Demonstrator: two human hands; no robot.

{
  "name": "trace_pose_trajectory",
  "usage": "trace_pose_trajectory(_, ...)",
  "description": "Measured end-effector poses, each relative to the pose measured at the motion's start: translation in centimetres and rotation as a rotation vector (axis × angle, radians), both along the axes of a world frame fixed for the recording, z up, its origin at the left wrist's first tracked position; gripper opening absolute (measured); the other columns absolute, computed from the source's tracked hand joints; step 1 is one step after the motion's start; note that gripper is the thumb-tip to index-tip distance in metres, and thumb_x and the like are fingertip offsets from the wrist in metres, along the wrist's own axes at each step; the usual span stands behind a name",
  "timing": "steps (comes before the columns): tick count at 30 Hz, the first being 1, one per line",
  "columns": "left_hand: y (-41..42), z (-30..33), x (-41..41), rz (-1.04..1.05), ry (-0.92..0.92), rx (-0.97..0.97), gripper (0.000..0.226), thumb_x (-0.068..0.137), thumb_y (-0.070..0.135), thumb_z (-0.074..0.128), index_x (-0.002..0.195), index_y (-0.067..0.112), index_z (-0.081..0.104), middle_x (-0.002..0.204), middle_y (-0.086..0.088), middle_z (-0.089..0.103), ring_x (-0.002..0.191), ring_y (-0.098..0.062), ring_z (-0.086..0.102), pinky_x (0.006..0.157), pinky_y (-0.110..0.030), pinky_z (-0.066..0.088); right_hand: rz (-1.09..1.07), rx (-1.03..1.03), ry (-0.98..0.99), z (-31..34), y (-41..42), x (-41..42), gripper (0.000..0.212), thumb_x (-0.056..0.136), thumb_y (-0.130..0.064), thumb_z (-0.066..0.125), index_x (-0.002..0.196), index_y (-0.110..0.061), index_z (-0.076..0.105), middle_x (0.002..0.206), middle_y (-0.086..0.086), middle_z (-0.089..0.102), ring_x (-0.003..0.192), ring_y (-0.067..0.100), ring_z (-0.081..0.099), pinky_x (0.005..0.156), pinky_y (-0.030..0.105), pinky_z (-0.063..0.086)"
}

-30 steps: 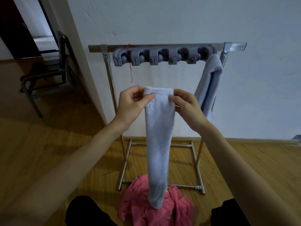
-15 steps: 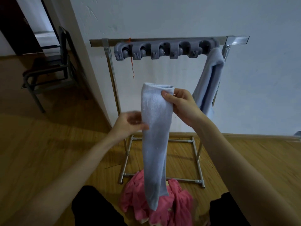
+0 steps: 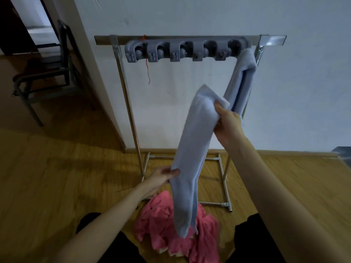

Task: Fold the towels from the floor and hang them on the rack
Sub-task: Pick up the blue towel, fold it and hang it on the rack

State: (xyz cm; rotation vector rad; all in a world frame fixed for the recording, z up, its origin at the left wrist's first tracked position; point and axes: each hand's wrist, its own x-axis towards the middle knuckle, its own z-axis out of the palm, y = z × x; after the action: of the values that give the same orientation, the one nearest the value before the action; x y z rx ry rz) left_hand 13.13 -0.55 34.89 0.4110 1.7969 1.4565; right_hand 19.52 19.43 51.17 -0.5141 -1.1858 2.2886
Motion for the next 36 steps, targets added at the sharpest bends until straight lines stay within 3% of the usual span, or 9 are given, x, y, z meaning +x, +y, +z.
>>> trace_pose_trajectory(3,0.2,0.8,-1.1,0.039,0.11,-0.017,0.024,0.088,0.026,0.064,0.108,0.013,0.067,0.103,-0.003,0.072,0.101,-0.02,0.067,0.088,-0.033,0.054,-0.233,-0.187,-0.081,-3.8,3.8,0.4,0.018,0.092,-0.006,0.059,0.107,0.005,0.056,0.082,0.014,0.062,0.068,0.02,0.064,0.06,0.029,0.055)
trace_pose_trajectory(5,0.2,1.7,-1.9,0.071,0.185,0.0,0.014,0.091,0.016,0.061,0.102,0.013,0.068,0.09,0.007,0.073,0.09,-0.01,0.066,0.072,-0.019,0.053,-0.3,-0.216,-0.2,-7.0,5.8,0.7,0.004,0.089,0.001,0.058,0.088,0.002,0.054,0.066,0.013,0.056,0.047,0.013,0.059,0.047,0.022,0.05)
trace_pose_trajectory(8,0.5,4.2,-3.0,0.058,0.292,0.046,0.011,0.091,0.008,0.058,0.093,0.012,0.069,0.075,0.015,0.071,0.074,0.005,0.062,0.066,-0.011,0.046,-0.239,-0.262,-0.404,-12.8,6.9,1.1,0.007,0.086,0.007,0.053,0.09,0.002,0.052,0.066,0.014,0.056,0.052,0.017,0.057,0.039,0.019,0.044)
trace_pose_trajectory(13,1.6,9.2,-3.7,-0.075,0.477,0.063,0.015,0.091,0.013,0.06,0.085,0.001,0.065,0.077,0.001,0.062,0.073,-0.002,0.056,0.066,-0.016,0.042,0.089,-0.291,-0.656,-21.4,4.8,1.8,0.026,0.09,0.006,0.053,0.116,0.003,0.051,0.086,0.016,0.058,0.071,0.023,0.057,0.038,0.022,0.049)
trace_pose_trajectory(16,1.9,11.2,-3.7,-0.192,0.557,0.043,0.027,0.092,0.014,0.059,0.083,-0.011,0.06,0.073,-0.011,0.053,0.069,-0.01,0.051,0.062,-0.02,0.039,0.19,-0.137,-0.787,-22.8,2.2,2.6,0.012,0.086,0.008,0.059,0.095,0.002,0.053,0.079,0.016,0.055,0.066,0.022,0.055,0.037,0.02,0.046)
trace_pose_trajectory(19,2.0,12.4,-3.5,-0.326,0.596,0.0,0.05,0.086,0.029,0.06,0.087,-0.02,0.056,0.077,-0.015,0.051,0.072,-0.019,0.047,0.064,-0.029,0.036,0.294,0.198,-0.902,-22.7,0.7,2.7,0.037,0.08,-0.001,0.07,0.11,-0.001,0.049,0.094,0.011,0.052,0.079,0.025,0.056,0.054,0.025,0.045)
trace_pose_trajectory(21,2.1,12.9,-3.4,-0.389,0.584,-0.051,0.052,0.083,0.033,0.059,0.079,-0.018,0.054,0.072,-0.011,0.045,0.067,-0.018,0.044,0.06,-0.028,0.034,0.33,0.396,-0.849,-21.1,0.4,2.8,0.064,0.076,-0.009,0.078,0.128,-0.003,0.041,0.118,0.011,0.05,0.106,0.026,0.054,0.076,0.032,0.044)
trace_pose_trajectory(28,3.0,13.4,-3.1,-0.532,0.567,-0.179,0.021,0.092,0.009,0.058,0.072,0.009,0.061,0.057,0.013,0.053,0.056,0.003,0.048,0.055,-0.011,0.037,0.685,0.46,-0.075,-12.4,0.0,3.0,0.056,0.079,0.014,0.065,0.13,0.0,0.049,0.128,0.014,0.059,0.122,0.024,0.055,0.096,0.035,0.051)
trace_pose_trajectory(36,3.2,14.1,-2.7,-0.561,0.527,-0.135,0.026,0.092,0.009,0.058,0.093,-0.017,0.061,0.078,-0.015,0.056,0.071,-0.017,0.051,0.059,-0.017,0.042,0.796,0.612,-0.112,-8.8,-0.4,1.8,0.051,0.067,-0.021,0.082,0.109,0.002,0.065,0.107,0.018,0.068,0.103,0.027,0.064,0.093,0.043,0.051)
